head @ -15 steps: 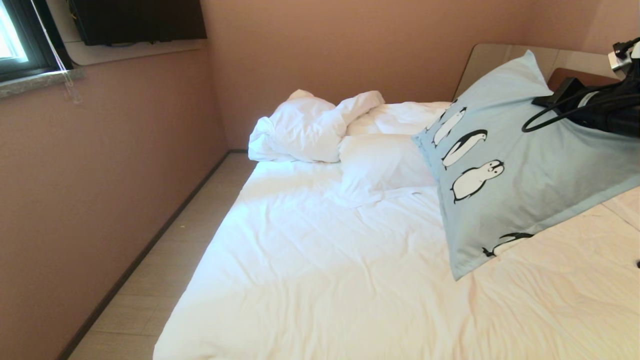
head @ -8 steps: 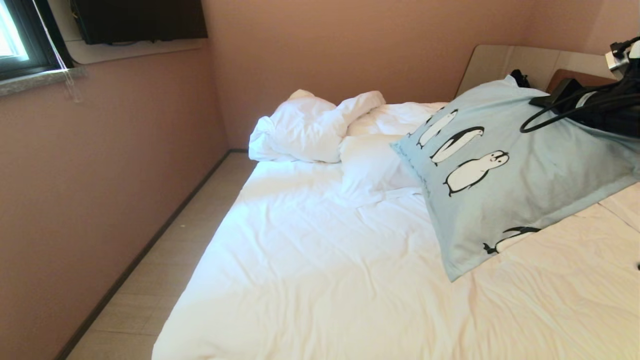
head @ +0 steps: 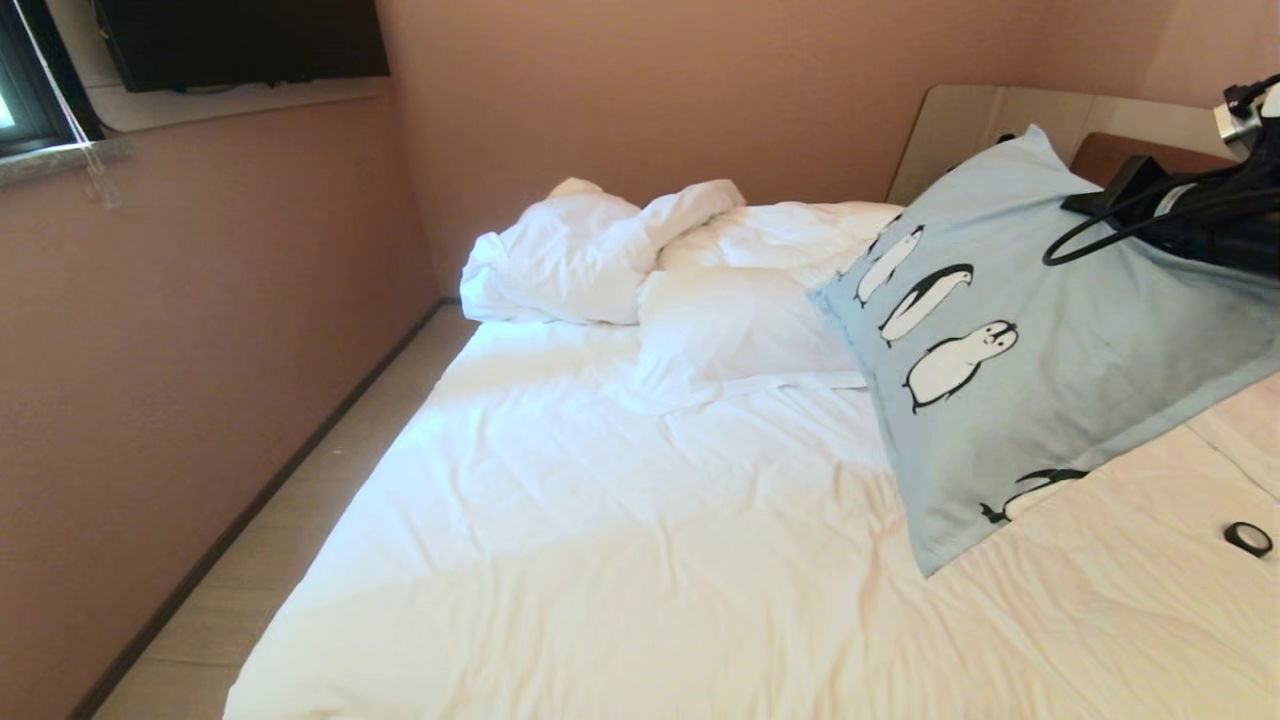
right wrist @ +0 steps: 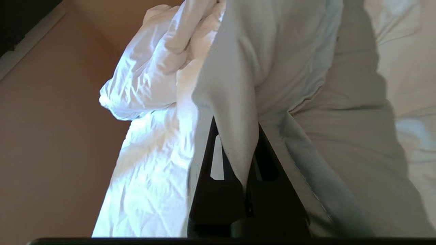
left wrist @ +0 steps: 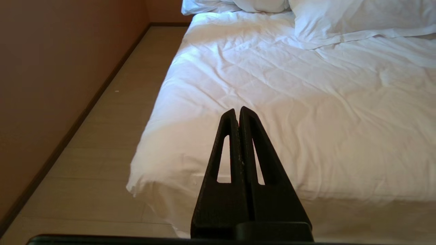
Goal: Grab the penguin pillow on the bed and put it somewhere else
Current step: Move to the head of the bed
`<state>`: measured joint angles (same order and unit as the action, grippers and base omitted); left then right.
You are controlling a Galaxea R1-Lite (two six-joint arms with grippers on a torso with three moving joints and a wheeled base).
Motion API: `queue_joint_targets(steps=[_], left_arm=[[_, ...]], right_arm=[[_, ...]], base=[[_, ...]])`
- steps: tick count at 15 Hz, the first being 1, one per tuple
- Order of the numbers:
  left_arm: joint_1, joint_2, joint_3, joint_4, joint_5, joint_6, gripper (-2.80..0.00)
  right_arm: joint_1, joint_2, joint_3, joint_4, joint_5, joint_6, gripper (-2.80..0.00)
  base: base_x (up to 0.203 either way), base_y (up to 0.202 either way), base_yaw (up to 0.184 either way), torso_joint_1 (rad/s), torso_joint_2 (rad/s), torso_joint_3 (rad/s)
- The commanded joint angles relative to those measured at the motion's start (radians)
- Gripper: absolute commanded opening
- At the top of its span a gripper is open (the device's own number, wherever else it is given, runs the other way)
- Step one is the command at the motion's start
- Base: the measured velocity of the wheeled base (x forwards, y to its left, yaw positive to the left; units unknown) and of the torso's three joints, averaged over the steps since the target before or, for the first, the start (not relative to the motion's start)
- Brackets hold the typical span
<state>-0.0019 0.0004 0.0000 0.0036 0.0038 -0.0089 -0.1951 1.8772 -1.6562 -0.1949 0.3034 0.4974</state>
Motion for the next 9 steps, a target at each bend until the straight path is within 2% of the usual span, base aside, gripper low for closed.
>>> queue_joint_targets(steps=[1,9], left_arm=[[0.000,0.000,0.002,-0.001,-0.001,0.000,-2.80],[0.000,0.000,0.002,-0.001,0.001,0.000,-2.80]], right_arm=[[0.000,0.003,-0.001,-0.001,0.002,0.003,-2.80],[-0.001,0.000,-0.004,-0.003,0.002,0.003,-2.80]], base=[[0.000,-0.198,0.002,0.004,0.01,0.002],[0.000,-0.195,0.000,0.001,0.00,0.003]])
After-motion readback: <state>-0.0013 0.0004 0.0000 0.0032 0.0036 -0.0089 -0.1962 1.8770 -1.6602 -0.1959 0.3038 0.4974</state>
